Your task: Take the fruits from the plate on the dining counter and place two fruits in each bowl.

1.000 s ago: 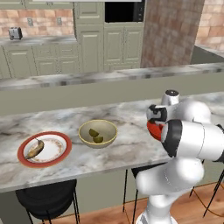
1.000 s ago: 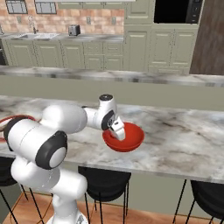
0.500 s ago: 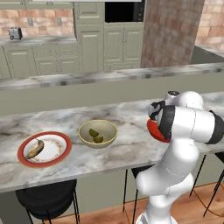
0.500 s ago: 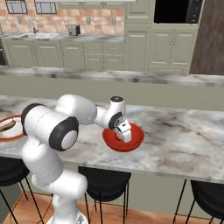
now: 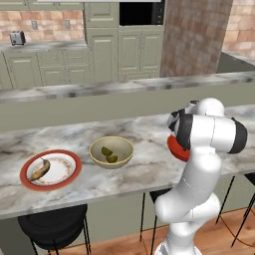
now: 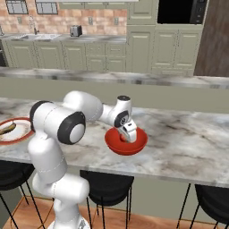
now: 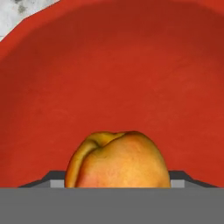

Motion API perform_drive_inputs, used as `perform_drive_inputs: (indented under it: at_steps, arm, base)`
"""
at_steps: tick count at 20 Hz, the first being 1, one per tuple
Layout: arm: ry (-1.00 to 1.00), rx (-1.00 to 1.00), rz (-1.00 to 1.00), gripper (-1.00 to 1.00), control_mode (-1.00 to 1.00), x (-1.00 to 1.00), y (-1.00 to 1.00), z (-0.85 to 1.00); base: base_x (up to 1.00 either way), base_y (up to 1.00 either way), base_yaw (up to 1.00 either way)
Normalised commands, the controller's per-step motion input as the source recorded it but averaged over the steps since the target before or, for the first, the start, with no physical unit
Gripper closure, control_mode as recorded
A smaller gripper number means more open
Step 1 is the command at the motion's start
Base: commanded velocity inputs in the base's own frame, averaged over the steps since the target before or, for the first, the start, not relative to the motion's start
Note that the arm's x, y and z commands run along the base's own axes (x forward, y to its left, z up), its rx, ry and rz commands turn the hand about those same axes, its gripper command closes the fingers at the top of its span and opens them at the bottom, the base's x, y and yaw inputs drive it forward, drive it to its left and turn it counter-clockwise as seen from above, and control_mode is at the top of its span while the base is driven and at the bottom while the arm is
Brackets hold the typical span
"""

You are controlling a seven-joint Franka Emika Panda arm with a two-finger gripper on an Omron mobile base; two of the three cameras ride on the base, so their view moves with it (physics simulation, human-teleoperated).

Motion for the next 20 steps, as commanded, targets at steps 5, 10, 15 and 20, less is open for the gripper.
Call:
perform_drive_inputs:
  at_steps: [5, 10, 15, 20]
  arm:
    - [0.00, 0.00, 0.00, -1.00, -1.00, -0.14, 0.00, 0.00]
    - [0.00, 0.00, 0.00, -1.00, -1.00, -0.14, 0.06, 0.01]
    - [-0.09, 0.00, 0.00, -1.00, -1.00, -0.37, 0.16, 0.43]
    - [-0.03, 0.00, 0.01, -1.00, -1.00, -0.57, 0.39, 0.55]
  base:
    - [0.00, 0.00, 0.00]
    - [0.00, 0.00, 0.00]
    - [0.00, 0.00, 0.00]
    - [0.00, 0.00, 0.00]
